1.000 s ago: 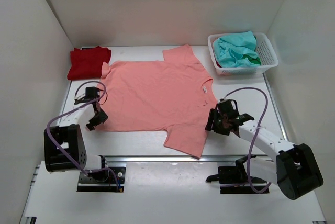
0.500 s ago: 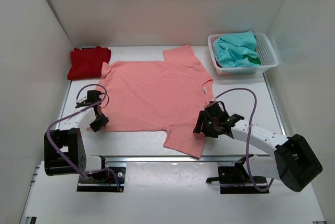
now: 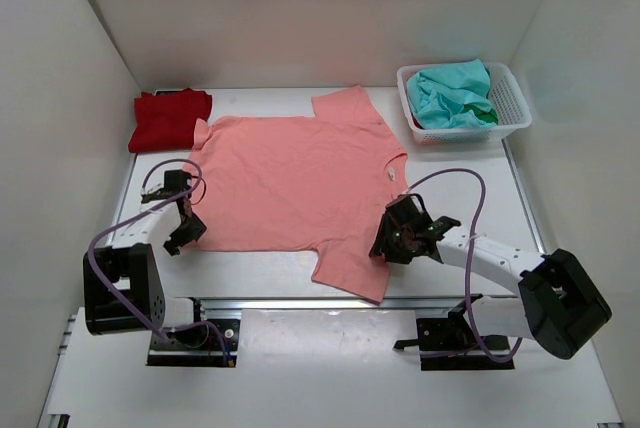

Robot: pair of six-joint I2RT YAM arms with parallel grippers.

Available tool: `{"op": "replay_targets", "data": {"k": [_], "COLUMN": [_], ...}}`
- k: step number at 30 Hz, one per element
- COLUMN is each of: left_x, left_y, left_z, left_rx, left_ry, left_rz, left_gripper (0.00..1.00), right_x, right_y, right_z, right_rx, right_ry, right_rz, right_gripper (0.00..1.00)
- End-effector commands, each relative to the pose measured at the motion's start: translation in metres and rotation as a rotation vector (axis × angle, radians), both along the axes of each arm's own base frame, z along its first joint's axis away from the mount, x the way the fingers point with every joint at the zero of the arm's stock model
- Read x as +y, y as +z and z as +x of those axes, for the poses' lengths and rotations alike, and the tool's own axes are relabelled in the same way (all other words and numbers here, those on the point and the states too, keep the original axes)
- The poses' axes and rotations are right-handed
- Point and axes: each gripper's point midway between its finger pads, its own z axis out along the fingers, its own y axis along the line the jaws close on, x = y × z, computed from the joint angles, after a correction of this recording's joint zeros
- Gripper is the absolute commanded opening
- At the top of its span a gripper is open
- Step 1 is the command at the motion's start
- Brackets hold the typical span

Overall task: Fold and stack the t-shirts
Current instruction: Grap the side of the flattened tshirt closest away from the robot with both arms

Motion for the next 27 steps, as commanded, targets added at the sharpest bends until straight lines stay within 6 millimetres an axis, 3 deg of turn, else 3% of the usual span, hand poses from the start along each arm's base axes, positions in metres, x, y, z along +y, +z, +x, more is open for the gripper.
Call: {"op": "replay_targets", "data": {"k": [1, 4, 7, 8, 10, 12, 13, 14, 20, 27], "left_x": [0.001, -0.008, -0.013, -0.016, -0.019, -0.022, -0.022, -0.023, -0.023, -0.022], "left_y": [0.004, 0.000, -0.003, -0.008, -0.014, -0.020, -0.021, -0.023, -0.002, 0.031], "left_z": [0.007, 0.011, 0.011, 0.007, 0.003, 0.001, 0.001, 0.000, 0.023, 0.051], "left_rx": [0.011, 0.018, 0.025, 0.048, 0.068, 0.089, 0.088, 0.094, 0.025, -0.048], "left_ry": [0.007, -0.012, -0.012, -0.020, -0.027, -0.034, -0.028, -0.037, -0.062, -0.079], "left_rz": [0.023, -0.008, -0.035, -0.046, -0.058, -0.065, -0.071, -0.073, -0.081, -0.092], "left_gripper": [0.65, 0.61, 0.64, 0.63, 0.47, 0.17, 0.09, 0.00, 0.00, 0.00], "right_x": [-0.032, -0.035, -0.035, -0.036, -0.037, -0.039, -0.039, -0.042, -0.057, -0.053], "right_y": [-0.030, -0.028, -0.027, -0.027, -0.026, -0.025, -0.024, -0.023, -0.012, 0.029], "right_z": [-0.030, -0.028, -0.027, -0.026, -0.021, -0.019, -0.016, -0.014, 0.002, 0.027], "right_rx": [0.132, 0.130, 0.134, 0.128, 0.122, 0.122, 0.113, 0.108, 0.083, 0.004], "right_ry": [-0.012, -0.013, -0.008, -0.007, -0.016, -0.021, -0.014, -0.020, -0.037, 0.029], "right_rz": [-0.133, -0.133, -0.133, -0.132, -0.132, -0.135, -0.132, -0.140, -0.148, -0.069], "right_gripper": [0.38, 0.39, 0.40, 0.35, 0.27, 0.15, 0.12, 0.01, 0.00, 0.00]}}
